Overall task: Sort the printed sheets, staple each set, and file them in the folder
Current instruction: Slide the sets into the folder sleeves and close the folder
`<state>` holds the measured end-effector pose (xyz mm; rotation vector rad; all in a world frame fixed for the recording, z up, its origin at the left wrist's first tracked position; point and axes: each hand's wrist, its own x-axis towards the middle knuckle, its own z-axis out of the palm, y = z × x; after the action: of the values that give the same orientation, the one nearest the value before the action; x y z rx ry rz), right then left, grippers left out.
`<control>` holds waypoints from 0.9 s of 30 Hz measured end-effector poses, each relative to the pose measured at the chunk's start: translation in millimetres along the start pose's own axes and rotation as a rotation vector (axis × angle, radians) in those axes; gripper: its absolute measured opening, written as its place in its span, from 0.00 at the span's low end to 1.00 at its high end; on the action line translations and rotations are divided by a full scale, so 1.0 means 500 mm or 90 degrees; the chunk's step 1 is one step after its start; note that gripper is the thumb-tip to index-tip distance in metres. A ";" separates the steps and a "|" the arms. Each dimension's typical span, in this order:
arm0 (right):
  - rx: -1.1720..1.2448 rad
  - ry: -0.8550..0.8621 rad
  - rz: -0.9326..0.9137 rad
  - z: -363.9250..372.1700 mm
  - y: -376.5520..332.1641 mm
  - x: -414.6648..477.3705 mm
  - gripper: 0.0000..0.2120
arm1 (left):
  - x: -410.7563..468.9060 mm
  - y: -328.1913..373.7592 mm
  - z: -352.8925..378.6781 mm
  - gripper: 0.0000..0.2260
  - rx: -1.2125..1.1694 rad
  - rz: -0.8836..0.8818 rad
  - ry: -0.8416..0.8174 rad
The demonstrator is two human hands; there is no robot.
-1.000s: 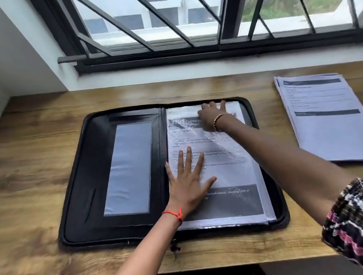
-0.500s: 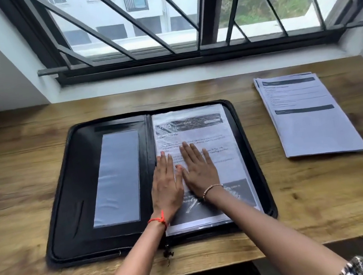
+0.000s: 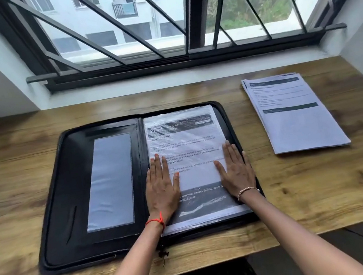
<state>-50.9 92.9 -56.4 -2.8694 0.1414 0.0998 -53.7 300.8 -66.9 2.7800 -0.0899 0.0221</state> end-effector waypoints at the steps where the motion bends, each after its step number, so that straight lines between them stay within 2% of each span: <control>1: -0.004 0.003 0.008 -0.004 -0.003 -0.001 0.38 | 0.000 0.000 -0.001 0.32 -0.005 -0.001 -0.001; 3: -0.012 0.042 0.014 -0.003 -0.019 -0.004 0.37 | 0.002 0.000 -0.006 0.34 -0.043 -0.007 0.002; 6: -0.004 0.118 -0.041 0.012 -0.080 -0.035 0.33 | 0.001 0.004 -0.021 0.31 -0.223 -0.020 0.040; 8: 0.006 0.098 -0.095 0.033 -0.135 -0.064 0.31 | -0.006 0.006 -0.036 0.28 -0.348 -0.036 0.070; 11: 0.004 0.043 -0.175 0.054 -0.208 -0.103 0.28 | -0.013 0.001 -0.049 0.30 -0.441 -0.042 0.092; 13: -0.026 -0.007 -0.190 0.056 -0.224 -0.116 0.30 | -0.013 -0.002 -0.049 0.32 -0.432 -0.030 0.083; 16: -0.048 -0.030 -0.168 0.062 -0.201 -0.117 0.30 | -0.012 0.000 -0.039 0.28 -0.346 -0.020 0.067; 20: -0.047 -0.036 -0.084 0.054 -0.134 -0.118 0.34 | -0.010 0.001 -0.028 0.27 -0.260 0.004 0.066; 24: 0.047 0.017 -0.026 0.043 -0.068 -0.129 0.38 | -0.010 -0.003 -0.025 0.28 -0.266 0.015 0.071; 27: 0.130 0.033 0.029 0.022 -0.050 -0.129 0.33 | -0.008 -0.008 -0.024 0.25 -0.329 0.002 0.096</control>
<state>-112.9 125.4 -55.3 -2.6667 0.2148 0.0179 -57.6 309.1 -57.2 2.2535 -0.0521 0.1825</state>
